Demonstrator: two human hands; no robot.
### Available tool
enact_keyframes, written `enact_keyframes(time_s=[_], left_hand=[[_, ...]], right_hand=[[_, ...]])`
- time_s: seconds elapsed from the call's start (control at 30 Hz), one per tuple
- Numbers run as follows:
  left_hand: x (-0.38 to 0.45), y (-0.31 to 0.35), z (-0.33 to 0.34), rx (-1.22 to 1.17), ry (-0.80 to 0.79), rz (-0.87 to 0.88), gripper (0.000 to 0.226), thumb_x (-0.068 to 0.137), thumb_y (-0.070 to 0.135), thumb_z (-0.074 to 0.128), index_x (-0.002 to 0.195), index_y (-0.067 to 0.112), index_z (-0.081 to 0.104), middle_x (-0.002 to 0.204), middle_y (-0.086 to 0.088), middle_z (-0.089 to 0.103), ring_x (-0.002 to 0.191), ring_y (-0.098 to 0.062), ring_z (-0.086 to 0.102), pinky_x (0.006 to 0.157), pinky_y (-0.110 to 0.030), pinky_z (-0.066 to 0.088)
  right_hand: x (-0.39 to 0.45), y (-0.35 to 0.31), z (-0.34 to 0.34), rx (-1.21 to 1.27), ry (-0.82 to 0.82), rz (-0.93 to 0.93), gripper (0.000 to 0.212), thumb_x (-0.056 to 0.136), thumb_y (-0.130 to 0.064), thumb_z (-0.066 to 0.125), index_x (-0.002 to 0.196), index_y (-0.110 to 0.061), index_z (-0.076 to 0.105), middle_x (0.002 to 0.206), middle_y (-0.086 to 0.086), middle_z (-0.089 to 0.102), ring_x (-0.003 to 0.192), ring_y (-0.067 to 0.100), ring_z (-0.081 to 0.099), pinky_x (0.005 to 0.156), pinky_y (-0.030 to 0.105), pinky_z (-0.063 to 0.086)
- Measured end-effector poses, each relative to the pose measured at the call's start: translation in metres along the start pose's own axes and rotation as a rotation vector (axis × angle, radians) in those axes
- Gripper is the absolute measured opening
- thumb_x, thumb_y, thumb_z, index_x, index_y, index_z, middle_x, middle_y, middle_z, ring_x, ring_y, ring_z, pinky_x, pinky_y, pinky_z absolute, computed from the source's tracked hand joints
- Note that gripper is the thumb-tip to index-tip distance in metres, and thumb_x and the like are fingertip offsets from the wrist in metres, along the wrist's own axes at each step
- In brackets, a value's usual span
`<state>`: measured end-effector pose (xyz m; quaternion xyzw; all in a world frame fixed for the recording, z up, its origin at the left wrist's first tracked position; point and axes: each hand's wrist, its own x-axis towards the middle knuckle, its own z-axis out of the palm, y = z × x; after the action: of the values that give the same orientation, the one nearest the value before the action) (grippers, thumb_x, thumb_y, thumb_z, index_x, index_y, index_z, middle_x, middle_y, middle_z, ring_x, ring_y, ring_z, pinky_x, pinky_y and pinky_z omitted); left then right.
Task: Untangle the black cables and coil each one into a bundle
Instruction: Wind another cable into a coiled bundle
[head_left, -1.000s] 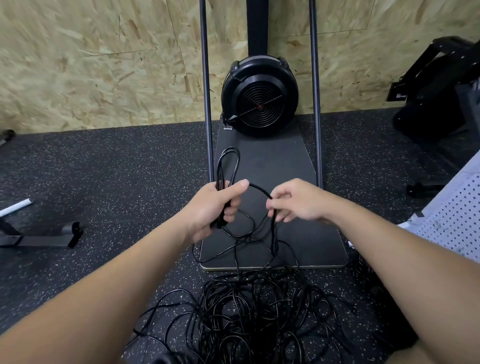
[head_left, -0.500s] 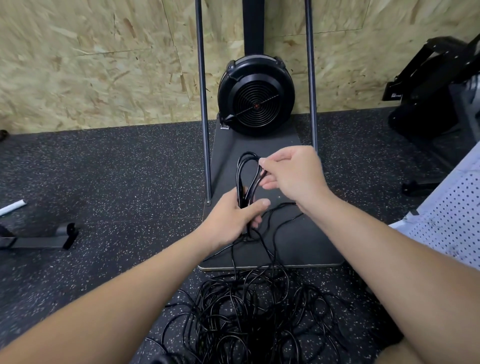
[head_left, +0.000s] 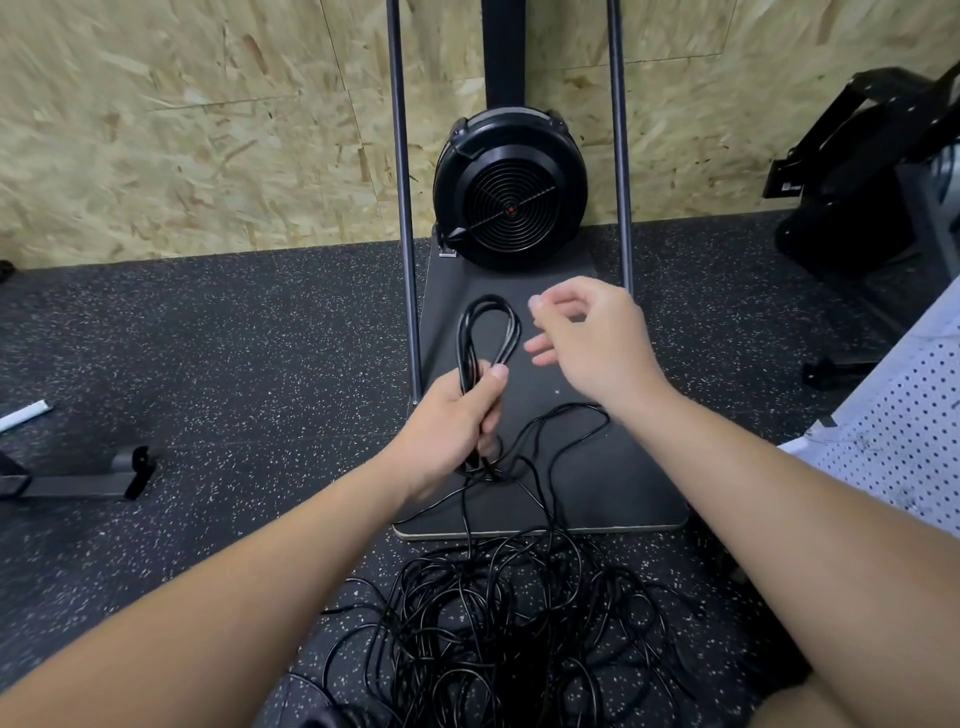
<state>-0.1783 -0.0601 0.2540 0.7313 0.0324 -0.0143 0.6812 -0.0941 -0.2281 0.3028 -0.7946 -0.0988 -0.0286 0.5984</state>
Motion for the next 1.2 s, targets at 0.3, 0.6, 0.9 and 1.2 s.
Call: enact_keyframes(time_s=[0.3, 0.6, 0.9, 1.2], left_hand=[[0.012, 0.017, -0.019, -0.336, 0.079, -0.015, 0.032, 0.116, 0.042, 0.052, 0.096, 0.017, 0.053, 0.068, -0.001, 0.036, 0.055, -0.014, 0.029, 0.052, -0.027, 0.034], [0.025, -0.002, -0.057, -0.005, 0.401, -0.079, 0.035, 0.111, 0.041, 0.055, 0.080, 0.023, 0.055, 0.065, 0.002, 0.051, 0.054, -0.017, 0.039, 0.054, -0.031, 0.032], [0.002, 0.000, -0.019, 0.195, 0.140, -0.290, 0.069, 0.099, 0.084, 0.043, 0.076, 0.024, 0.068, 0.066, 0.007, 0.060, 0.052, -0.013, 0.047, 0.052, -0.029, 0.034], [0.000, 0.004, -0.010, -0.278, -0.094, -0.267, 0.021, 0.100, 0.039, 0.078, 0.093, 0.023, 0.067, 0.069, 0.006, 0.030, 0.058, -0.011, 0.022, 0.050, -0.022, 0.023]], right_hand=[[-0.031, 0.029, 0.023, -0.487, -0.968, 0.085, 0.037, 0.092, -0.024, 0.087, 0.126, -0.018, 0.072, 0.106, -0.018, 0.078, 0.101, 0.005, 0.075, 0.096, 0.026, 0.058], [-0.012, 0.034, 0.018, -0.459, -0.841, -0.068, 0.010, 0.094, -0.030, 0.082, 0.089, -0.024, 0.078, 0.079, 0.002, 0.077, 0.064, 0.016, 0.057, 0.070, 0.037, 0.052], [-0.021, 0.017, 0.035, -0.419, -0.411, -0.149, 0.024, 0.069, -0.052, 0.089, 0.074, -0.031, 0.077, 0.071, -0.012, 0.075, 0.069, 0.015, 0.068, 0.071, 0.043, 0.061], [0.004, 0.020, 0.004, -0.085, -0.398, 0.126, 0.043, 0.075, -0.022, 0.100, 0.110, -0.017, 0.076, 0.102, 0.003, 0.081, 0.097, 0.019, 0.077, 0.087, 0.032, 0.059]])
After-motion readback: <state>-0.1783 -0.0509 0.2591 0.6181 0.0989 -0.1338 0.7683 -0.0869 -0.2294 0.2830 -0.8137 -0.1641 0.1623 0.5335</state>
